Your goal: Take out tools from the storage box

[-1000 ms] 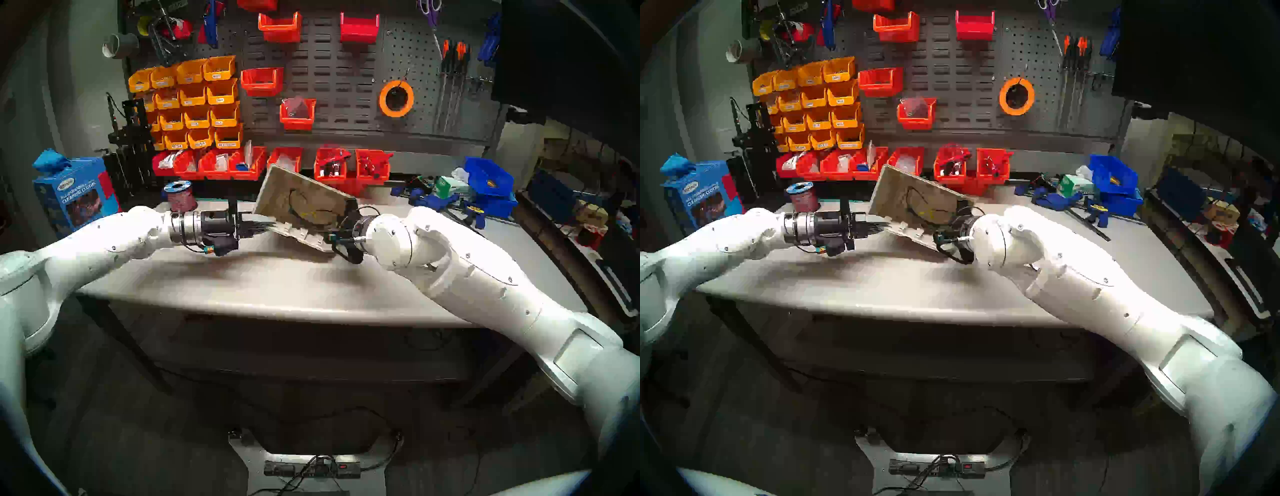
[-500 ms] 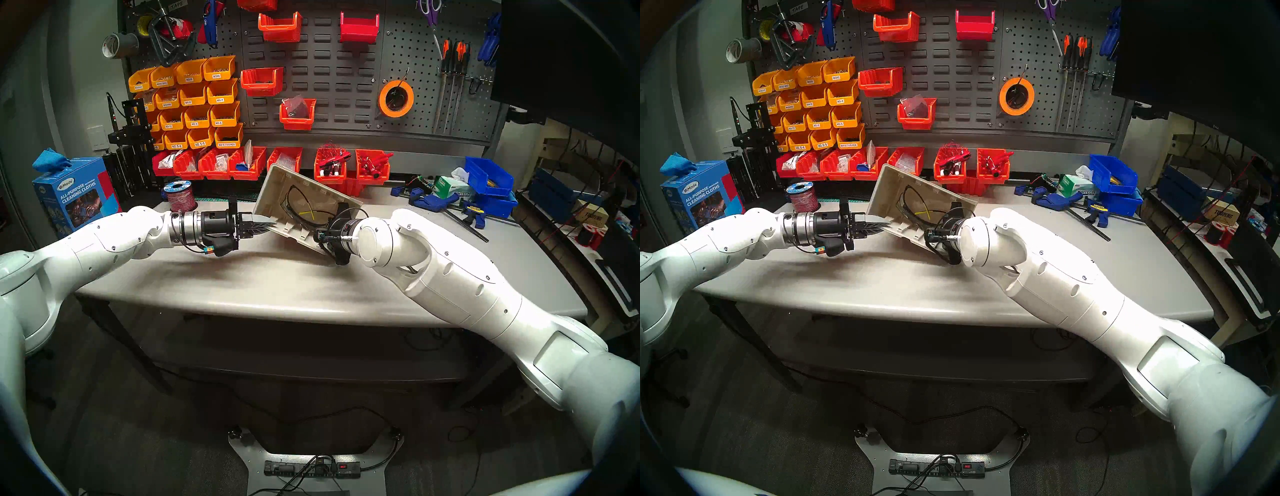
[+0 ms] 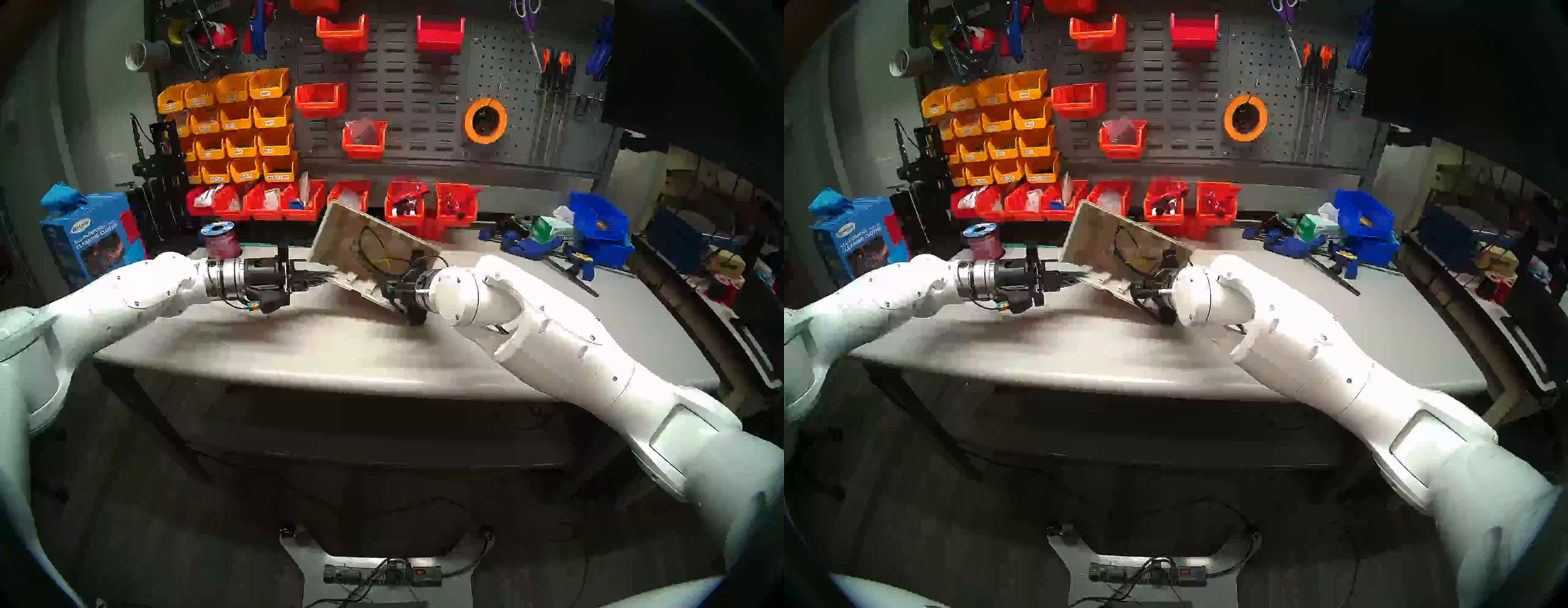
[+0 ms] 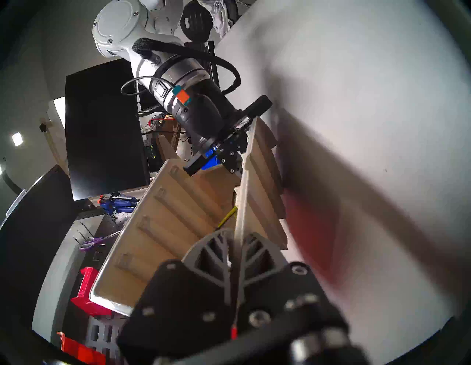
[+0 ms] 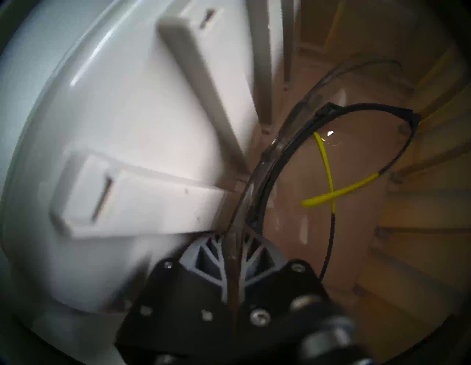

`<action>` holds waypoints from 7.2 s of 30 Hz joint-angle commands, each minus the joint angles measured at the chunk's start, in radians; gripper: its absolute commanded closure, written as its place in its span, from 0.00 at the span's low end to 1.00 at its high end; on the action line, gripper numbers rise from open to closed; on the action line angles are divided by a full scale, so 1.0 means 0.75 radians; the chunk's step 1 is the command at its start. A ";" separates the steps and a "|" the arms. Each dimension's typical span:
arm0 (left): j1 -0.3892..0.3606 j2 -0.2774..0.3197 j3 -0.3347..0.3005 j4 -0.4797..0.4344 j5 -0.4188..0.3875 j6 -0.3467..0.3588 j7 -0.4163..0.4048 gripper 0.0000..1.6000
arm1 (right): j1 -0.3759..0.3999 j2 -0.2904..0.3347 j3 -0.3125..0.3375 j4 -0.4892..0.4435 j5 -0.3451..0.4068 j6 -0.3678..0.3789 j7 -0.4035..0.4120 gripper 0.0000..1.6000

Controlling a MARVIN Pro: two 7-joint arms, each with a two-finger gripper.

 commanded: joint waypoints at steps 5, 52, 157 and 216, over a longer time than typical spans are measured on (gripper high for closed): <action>-0.040 -0.007 -0.015 -0.004 -0.031 0.002 0.104 1.00 | 0.009 0.000 0.031 -0.027 0.044 -0.104 -0.022 1.00; -0.046 -0.001 -0.007 -0.016 -0.069 0.002 0.063 1.00 | -0.014 0.048 0.723 -0.518 0.887 0.046 0.275 1.00; -0.062 -0.008 0.028 -0.001 -0.054 0.002 0.115 1.00 | -0.518 0.441 0.934 -0.420 0.758 0.322 0.307 0.38; -0.228 0.092 -0.125 -0.041 0.009 0.002 0.007 1.00 | -0.683 0.418 1.016 -0.452 0.752 0.165 0.187 0.00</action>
